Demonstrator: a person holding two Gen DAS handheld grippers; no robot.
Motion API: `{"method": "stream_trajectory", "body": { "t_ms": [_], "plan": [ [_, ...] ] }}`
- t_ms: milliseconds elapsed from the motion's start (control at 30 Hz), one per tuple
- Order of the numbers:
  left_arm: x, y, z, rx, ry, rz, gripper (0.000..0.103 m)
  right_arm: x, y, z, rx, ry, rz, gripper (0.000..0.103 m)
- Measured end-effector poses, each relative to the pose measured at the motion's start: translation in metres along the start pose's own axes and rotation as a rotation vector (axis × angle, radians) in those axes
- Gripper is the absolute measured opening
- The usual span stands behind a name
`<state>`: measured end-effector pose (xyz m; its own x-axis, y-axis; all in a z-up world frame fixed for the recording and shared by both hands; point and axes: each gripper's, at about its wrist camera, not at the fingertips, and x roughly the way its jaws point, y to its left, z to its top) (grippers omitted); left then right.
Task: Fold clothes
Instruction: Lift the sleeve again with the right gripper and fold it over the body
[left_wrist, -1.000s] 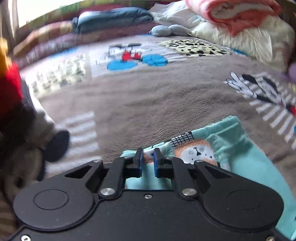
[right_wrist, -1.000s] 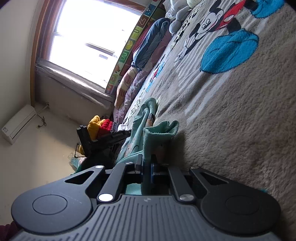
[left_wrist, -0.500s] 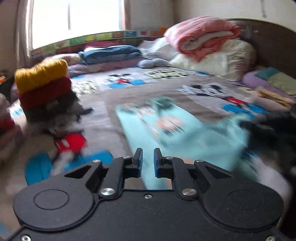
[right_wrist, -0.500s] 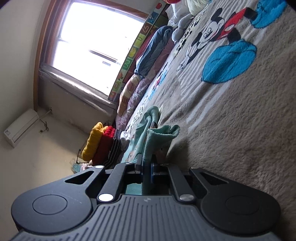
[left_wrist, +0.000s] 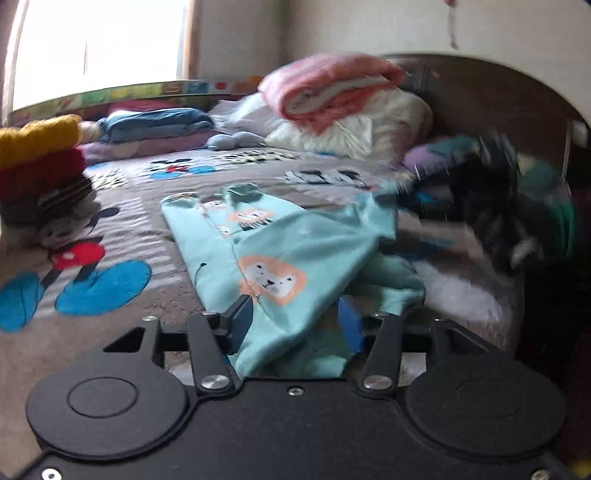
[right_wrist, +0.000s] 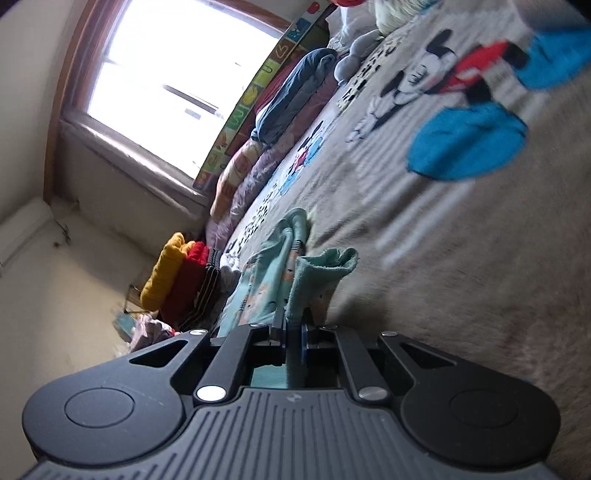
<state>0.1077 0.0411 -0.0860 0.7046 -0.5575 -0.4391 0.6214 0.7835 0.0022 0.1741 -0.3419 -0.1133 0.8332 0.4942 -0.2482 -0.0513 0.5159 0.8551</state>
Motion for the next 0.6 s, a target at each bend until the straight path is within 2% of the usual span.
{"method": "stream_trajectory", "body": {
  "t_ms": [100,300,600],
  "plan": [
    [0.011,-0.003,-0.004,0.062,0.028,0.006,0.050,0.002,0.015,0.005,-0.012,0.011,-0.032,0.009],
    [0.024,-0.008,-0.016,0.095,0.102,0.008,0.051,0.005,0.054,0.025,-0.028,-0.003,-0.059,0.009],
    [0.018,-0.003,-0.020,0.032,0.099,-0.024,0.051,0.047,0.112,0.053,-0.076,0.020,-0.125,0.009]
  ]
}}
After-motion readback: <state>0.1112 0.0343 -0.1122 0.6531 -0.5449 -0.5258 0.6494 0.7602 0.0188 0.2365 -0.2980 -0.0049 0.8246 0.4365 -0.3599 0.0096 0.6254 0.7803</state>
